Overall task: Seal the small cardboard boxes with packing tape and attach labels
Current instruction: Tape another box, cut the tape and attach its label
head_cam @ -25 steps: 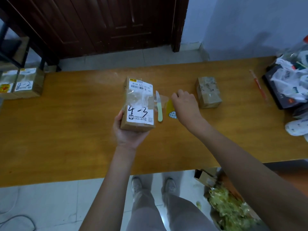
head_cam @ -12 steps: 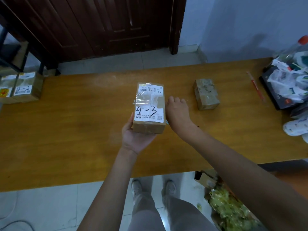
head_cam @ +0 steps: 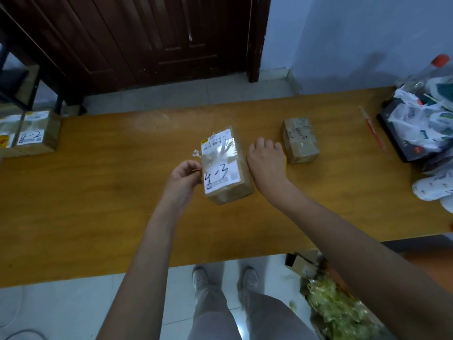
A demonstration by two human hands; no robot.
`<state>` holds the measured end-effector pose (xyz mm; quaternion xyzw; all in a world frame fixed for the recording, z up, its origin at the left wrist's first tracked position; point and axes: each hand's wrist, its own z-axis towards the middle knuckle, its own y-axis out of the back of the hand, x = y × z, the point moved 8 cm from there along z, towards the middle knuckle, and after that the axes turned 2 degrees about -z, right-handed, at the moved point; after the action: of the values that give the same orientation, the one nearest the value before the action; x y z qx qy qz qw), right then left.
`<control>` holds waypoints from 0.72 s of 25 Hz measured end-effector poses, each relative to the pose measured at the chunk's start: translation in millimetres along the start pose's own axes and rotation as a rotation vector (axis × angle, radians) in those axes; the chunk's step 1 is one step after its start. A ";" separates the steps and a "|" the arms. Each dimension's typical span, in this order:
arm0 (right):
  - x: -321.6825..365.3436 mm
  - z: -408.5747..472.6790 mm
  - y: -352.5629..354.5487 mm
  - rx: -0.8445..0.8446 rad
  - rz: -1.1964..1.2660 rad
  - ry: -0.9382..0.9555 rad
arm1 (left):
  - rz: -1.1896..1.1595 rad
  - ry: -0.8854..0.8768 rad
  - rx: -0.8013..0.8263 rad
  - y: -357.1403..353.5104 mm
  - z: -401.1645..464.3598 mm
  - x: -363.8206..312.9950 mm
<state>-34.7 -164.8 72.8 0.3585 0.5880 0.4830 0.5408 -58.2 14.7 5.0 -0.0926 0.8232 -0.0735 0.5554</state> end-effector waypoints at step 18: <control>24.1 -3.6 -10.1 0.164 0.208 0.054 | 0.662 0.186 -0.208 -42.5 -21.8 34.5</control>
<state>-41.0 -145.5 55.9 0.4476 0.5996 0.4962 0.4405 -88.1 -34.3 -8.4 0.1301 0.8586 0.1867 0.4594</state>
